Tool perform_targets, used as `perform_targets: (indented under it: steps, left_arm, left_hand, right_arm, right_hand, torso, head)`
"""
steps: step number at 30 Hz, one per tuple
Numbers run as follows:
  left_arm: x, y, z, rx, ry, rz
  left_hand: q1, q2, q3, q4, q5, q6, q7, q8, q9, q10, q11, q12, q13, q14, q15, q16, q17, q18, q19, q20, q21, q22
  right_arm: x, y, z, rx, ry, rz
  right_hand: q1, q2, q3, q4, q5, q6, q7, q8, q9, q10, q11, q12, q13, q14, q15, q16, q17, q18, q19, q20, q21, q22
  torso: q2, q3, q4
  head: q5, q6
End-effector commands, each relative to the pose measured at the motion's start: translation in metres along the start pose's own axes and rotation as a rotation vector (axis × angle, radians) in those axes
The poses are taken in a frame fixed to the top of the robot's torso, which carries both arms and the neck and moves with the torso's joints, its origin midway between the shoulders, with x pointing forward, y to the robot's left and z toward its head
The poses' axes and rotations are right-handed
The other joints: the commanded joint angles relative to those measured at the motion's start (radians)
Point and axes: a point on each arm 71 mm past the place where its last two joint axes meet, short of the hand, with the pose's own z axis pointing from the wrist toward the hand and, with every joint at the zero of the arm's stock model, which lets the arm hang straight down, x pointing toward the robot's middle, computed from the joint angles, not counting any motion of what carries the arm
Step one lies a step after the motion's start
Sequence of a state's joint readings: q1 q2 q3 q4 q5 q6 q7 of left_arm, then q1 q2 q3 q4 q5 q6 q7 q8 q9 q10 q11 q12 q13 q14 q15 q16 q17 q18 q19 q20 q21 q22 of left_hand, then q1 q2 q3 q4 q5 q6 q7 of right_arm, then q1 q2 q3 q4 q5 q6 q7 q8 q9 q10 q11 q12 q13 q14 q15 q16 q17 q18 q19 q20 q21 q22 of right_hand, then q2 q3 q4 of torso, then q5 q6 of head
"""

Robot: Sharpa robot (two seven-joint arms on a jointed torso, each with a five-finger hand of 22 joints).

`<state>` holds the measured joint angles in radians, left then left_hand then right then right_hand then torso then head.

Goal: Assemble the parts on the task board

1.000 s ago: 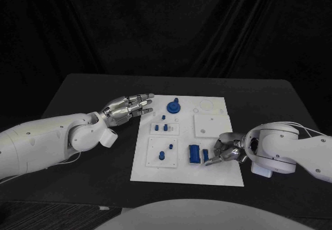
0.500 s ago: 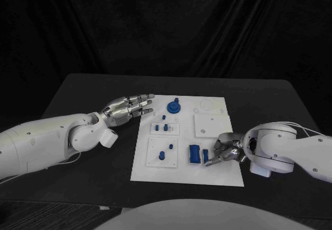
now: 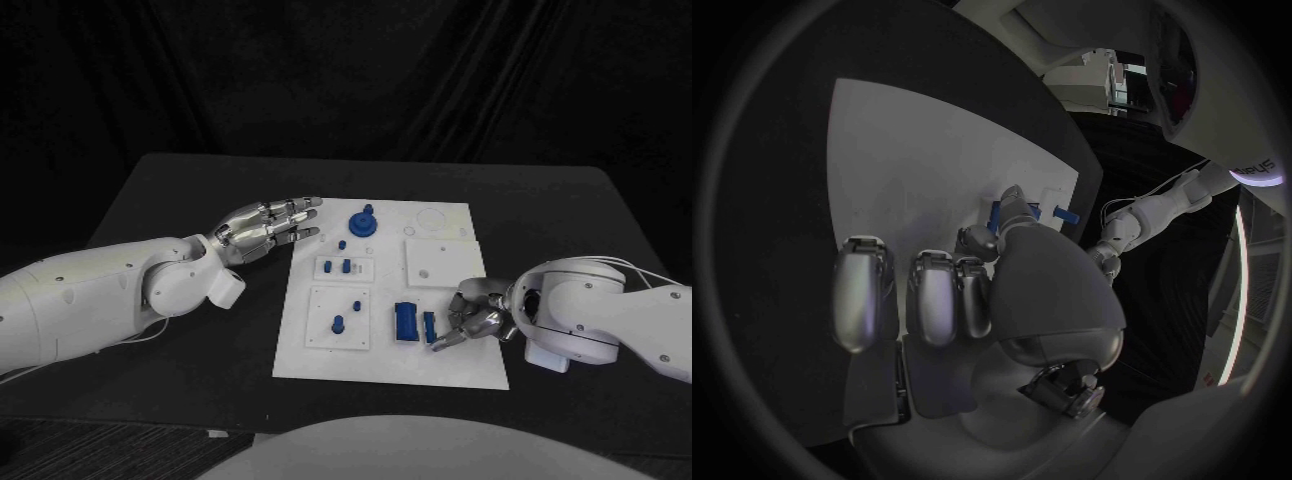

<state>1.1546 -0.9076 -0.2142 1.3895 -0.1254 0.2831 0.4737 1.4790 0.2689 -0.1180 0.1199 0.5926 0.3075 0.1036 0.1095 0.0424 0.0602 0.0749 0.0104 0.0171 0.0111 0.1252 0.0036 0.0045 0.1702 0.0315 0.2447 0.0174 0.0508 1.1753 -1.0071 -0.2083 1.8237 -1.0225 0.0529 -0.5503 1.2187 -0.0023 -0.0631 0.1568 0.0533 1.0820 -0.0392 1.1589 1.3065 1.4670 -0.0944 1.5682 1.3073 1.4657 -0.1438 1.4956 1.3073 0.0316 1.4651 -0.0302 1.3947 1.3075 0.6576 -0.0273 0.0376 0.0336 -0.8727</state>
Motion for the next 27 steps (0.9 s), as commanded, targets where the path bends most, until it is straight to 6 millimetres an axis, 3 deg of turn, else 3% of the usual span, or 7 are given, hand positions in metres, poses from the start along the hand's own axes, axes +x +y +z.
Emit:
perform_targets:
  steps: [1, 9, 13, 18, 23, 25, 27]
  left_arm:
    - [0.001, -0.001, 0.000, 0.024, 0.006, -0.006]
    - [-0.002, -0.011, -0.003, 0.152, -0.072, 0.039]
    - [-0.002, -0.016, -0.004, 0.230, -0.110, 0.068]
    - [-0.001, -0.023, -0.004, 0.334, -0.153, 0.159]
    - [0.000, -0.024, -0.004, 0.346, -0.162, 0.200]
    - [0.001, -0.024, -0.003, 0.346, -0.160, 0.204]
    - [0.002, -0.023, -0.003, 0.344, -0.159, 0.206]
  left_hand:
    - [0.007, 0.000, 0.008, -0.001, 0.007, 0.001, 0.005, 0.007, 0.001, 0.002, 0.006, 0.006, 0.001, 0.001, 0.004, 0.006, 0.001, 0.011, 0.002, 0.007, 0.006, -0.001]
    - [-0.041, -0.044, -0.046, 0.056, -0.008, 0.076, -0.001, 0.035, 0.006, 0.036, -0.001, 0.011, 0.008, -0.007, -0.065, 0.000, -0.002, 0.011, -0.010, -0.046, -0.001, -0.016]
    - [-0.049, -0.070, -0.087, 0.155, -0.070, 0.096, -0.022, 0.033, 0.006, 0.049, -0.020, 0.012, 0.009, -0.008, -0.085, 0.000, -0.003, 0.012, -0.015, -0.074, -0.004, -0.023]
    - [-0.040, -0.095, -0.124, 0.174, -0.195, 0.224, -0.052, 0.028, 0.011, 0.095, -0.057, 0.015, 0.008, 0.000, -0.120, 0.006, 0.001, 0.012, -0.009, -0.119, 0.000, -0.018]
    - [-0.111, -0.081, -0.165, 0.173, -0.336, 0.144, -0.085, -0.041, 0.003, 0.012, -0.091, 0.002, -0.004, -0.011, -0.141, -0.004, -0.005, 0.009, -0.031, -0.146, -0.017, -0.050]
    - [-0.127, -0.078, -0.172, 0.173, -0.366, 0.119, -0.091, -0.055, 0.001, -0.009, -0.100, -0.001, -0.007, -0.011, -0.143, -0.004, -0.005, 0.009, -0.031, -0.147, -0.017, -0.051]
    - [-0.156, -0.075, -0.183, 0.173, -0.392, 0.080, -0.111, -0.068, -0.002, -0.028, -0.122, -0.004, -0.010, -0.011, -0.146, -0.004, -0.005, 0.009, -0.031, -0.150, -0.017, -0.051]
  right_arm:
    - [-0.004, -0.002, -0.006, -0.050, -0.052, 0.042]
    - [-0.060, 0.009, -0.044, -0.341, -0.355, 0.215]
    - [-0.096, 0.016, -0.068, -0.541, -0.624, 0.344]
    - [-0.125, 0.009, -0.084, -0.710, -0.959, 0.495]
    - [-0.125, 0.000, -0.074, -0.747, -1.000, 0.533]
    - [-0.122, -0.001, -0.067, -0.777, -0.970, 0.555]
    - [-0.117, -0.002, -0.060, -0.803, -0.924, 0.586]
  right_hand:
    - [0.006, -0.005, -0.016, 0.005, -0.004, -0.010, 0.000, -0.015, -0.011, 0.104, -0.007, 0.003, 0.263, 0.071, -0.007, 0.004, 0.071, 0.010, 0.036, -0.006, 0.007, 0.208]
    - [-0.072, -0.002, -0.029, 0.128, 0.006, -0.082, -0.003, -0.154, -0.105, 0.104, -0.009, 0.003, 0.263, 0.070, -0.009, -0.001, 0.058, 0.003, 0.047, -0.005, 0.035, 0.217]
    - [-0.180, 0.085, -0.040, 0.134, 0.089, -0.175, -0.001, -0.318, -0.222, 0.104, -0.008, 0.003, 0.263, 0.050, -0.007, -0.041, -0.034, 0.015, 0.025, -0.005, -0.014, 0.201]
    - [-0.247, 0.183, -0.115, 0.124, 0.268, -0.148, 0.040, -0.472, -0.390, -0.053, 0.028, -0.259, -0.003, -0.088, 0.039, -0.512, -0.698, 0.113, -0.173, 0.033, -0.554, -0.026]
    - [-0.301, 0.214, -0.219, 0.134, 0.196, -0.200, 0.142, -0.644, -0.611, -0.457, 0.146, -0.963, -0.608, -0.250, 0.151, -0.978, -0.984, 0.143, -0.363, 0.132, -1.068, -0.363]
    - [-0.274, 0.202, -0.257, 0.132, 0.135, -0.326, 0.240, -0.783, -0.743, -0.668, 0.263, -1.186, -0.788, -0.510, 0.276, -1.171, -1.091, 0.099, -0.561, 0.213, -1.254, -0.503]
    - [-0.238, 0.193, -0.279, 0.133, 0.122, -0.373, 0.210, -0.858, -0.842, -0.761, 0.327, -1.282, -0.906, -0.645, 0.338, -1.259, -1.157, 0.081, -0.659, 0.262, -1.327, -0.601]
  torso:
    - [-0.003, -0.0011, 0.0029]
    - [-0.017, -0.0029, 0.0009]
    - [-0.018, -0.0032, 0.0022]
    - [-0.018, -0.0015, 0.0000]
    - [-0.017, -0.0008, 0.0002]
    - [-0.018, -0.0019, 0.0001]
    - [-0.020, -0.0013, -0.0028]
  head:
    - [-0.003, 0.000]
    - [-0.003, 0.000]
    - [-0.006, 0.000]
    - [-0.004, 0.000]
    - [-0.003, 0.000]
    - [-0.006, 0.000]
    - [-0.002, 0.000]
